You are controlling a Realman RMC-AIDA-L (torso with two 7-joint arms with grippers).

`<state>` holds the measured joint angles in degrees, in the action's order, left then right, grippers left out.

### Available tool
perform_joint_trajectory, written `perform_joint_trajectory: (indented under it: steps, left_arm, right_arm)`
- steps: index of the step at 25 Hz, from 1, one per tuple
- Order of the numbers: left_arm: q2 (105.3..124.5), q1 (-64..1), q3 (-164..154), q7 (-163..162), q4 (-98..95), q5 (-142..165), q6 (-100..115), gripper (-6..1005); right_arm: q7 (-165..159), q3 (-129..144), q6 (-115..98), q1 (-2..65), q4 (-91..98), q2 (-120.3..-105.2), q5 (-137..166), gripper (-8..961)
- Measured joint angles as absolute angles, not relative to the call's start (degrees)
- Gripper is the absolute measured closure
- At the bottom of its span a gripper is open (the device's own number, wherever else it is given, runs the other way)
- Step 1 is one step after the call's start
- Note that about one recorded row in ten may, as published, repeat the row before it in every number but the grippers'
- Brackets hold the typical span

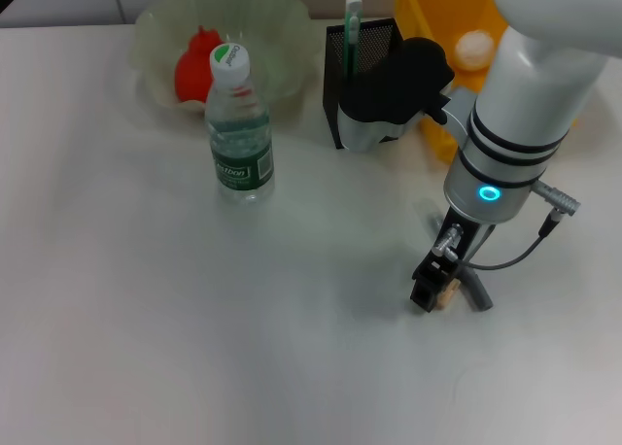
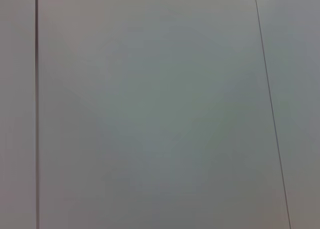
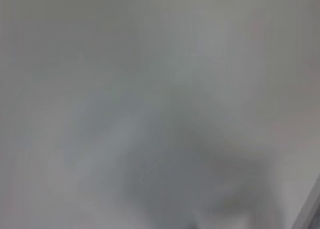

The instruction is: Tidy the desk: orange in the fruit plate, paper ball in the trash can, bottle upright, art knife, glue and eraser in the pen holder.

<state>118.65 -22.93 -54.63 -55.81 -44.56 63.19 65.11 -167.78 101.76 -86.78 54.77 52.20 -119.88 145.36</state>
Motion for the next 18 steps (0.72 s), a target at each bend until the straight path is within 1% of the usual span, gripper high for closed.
perform_joint_trajectory:
  steps: [10, 15, 18]
  left_arm:
    - [118.65, -23.0, -54.8, -55.8, -44.6, 63.2, 65.0, 226]
    - [118.65, -23.0, -54.8, -55.8, -44.6, 63.2, 65.1, 226]
    - [118.65, -23.0, -54.8, -55.8, -44.6, 63.2, 65.3, 226]
  right_arm:
    - [-167.8, 101.4, -86.8, 54.7, 52.0, -119.88, 145.4, 438]
    - [-167.9, 101.1, -86.8, 54.4, 52.0, -119.88, 145.4, 466]
    - [-167.9, 100.0, -86.9, 54.1, 52.0, -119.87, 145.4, 512]
